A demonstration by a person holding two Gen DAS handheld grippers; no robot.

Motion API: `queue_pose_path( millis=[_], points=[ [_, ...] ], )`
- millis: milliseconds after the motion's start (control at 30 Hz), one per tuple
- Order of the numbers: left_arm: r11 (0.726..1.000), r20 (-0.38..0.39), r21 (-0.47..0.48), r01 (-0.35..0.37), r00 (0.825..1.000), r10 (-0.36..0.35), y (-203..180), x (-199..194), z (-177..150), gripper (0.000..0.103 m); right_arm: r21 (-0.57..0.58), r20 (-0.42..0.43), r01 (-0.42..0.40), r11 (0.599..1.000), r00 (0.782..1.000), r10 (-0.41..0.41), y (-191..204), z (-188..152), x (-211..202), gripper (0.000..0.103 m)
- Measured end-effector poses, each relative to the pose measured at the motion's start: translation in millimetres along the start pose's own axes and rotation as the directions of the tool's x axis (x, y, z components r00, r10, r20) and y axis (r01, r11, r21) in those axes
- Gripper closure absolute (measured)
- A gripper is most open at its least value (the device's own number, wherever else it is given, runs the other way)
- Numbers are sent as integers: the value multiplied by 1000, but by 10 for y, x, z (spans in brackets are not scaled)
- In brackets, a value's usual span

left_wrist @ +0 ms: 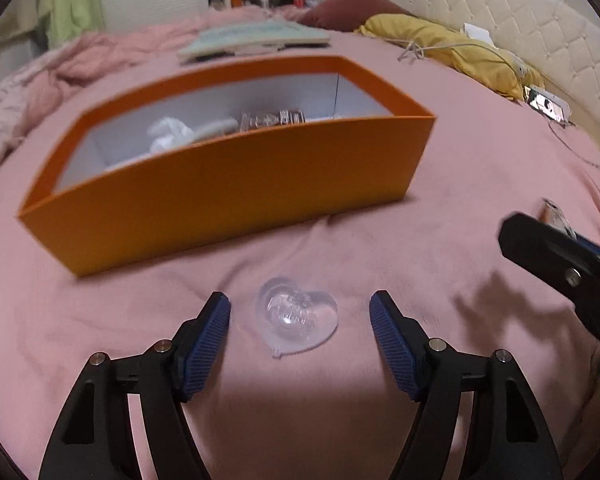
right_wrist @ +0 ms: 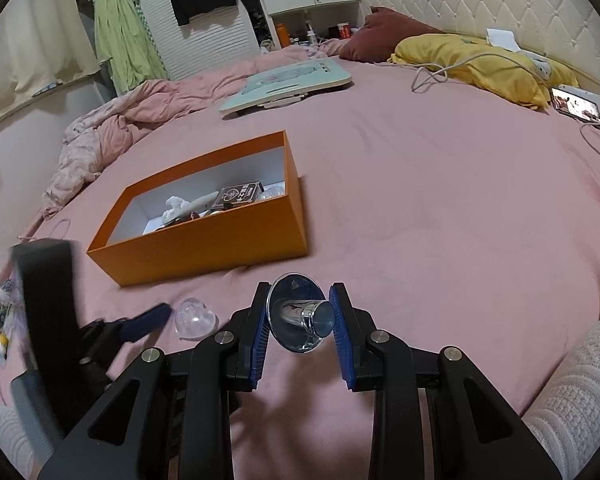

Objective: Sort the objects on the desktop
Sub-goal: 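Grasp the clear plastic heart with left tool while right tool holds the metal piece, then carry the clear heart over the box with left tool while right tool carries the metal piece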

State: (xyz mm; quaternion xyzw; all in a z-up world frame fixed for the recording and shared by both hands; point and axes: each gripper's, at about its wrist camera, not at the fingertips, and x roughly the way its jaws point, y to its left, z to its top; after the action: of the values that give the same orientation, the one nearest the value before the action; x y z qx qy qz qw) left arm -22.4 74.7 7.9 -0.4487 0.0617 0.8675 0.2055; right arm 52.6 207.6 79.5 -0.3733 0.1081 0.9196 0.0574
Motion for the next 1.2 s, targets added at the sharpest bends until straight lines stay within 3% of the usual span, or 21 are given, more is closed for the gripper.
queue_pose_path(
  millis=[167,200,233,267,400,533,700,767,867,967,1200],
  points=[
    [1000,7,19,-5,1000,5,-45,-26,-27,35,-6,-28,13,1000,1000,-13,8,-32,85,72],
    [1000,13,20,-3,1000,3,-56,-43,-36,42,-5,-32,17,1000,999,-17,7,-38,98,73],
    [1000,22,12,-4,1000,3,-60,-70,-47,58,-5,-35,21,1000,999,-21,4,-46,111,73],
    [1000,30,-2,-15,999,15,-57,-105,-61,67,-6,-38,26,1000,999,-26,1,-55,118,73],
    [998,35,-56,-17,999,19,-29,-230,-98,67,-20,-25,51,998,998,-52,-16,-69,96,73],
    [989,125,-147,28,992,-9,120,-577,-83,67,-17,-12,56,998,998,-56,-33,-73,59,72],
    [962,286,-252,100,958,-24,413,-1110,-100,67,-51,-2,61,997,998,-61,15,-94,37,72],
    [958,327,-272,88,945,6,529,-1298,-118,67,-61,2,60,996,998,-60,32,-99,31,72],
    [954,347,-293,61,937,47,649,-1417,-120,67,-80,8,52,995,999,-51,73,-106,20,72],
    [945,337,-323,62,940,54,713,-1388,-120,67,-107,20,34,994,999,-32,128,-116,-3,72],
    [964,321,-264,36,946,53,556,-1298,-84,67,-159,32,-24,987,999,29,261,-136,-31,72]
  ],
)
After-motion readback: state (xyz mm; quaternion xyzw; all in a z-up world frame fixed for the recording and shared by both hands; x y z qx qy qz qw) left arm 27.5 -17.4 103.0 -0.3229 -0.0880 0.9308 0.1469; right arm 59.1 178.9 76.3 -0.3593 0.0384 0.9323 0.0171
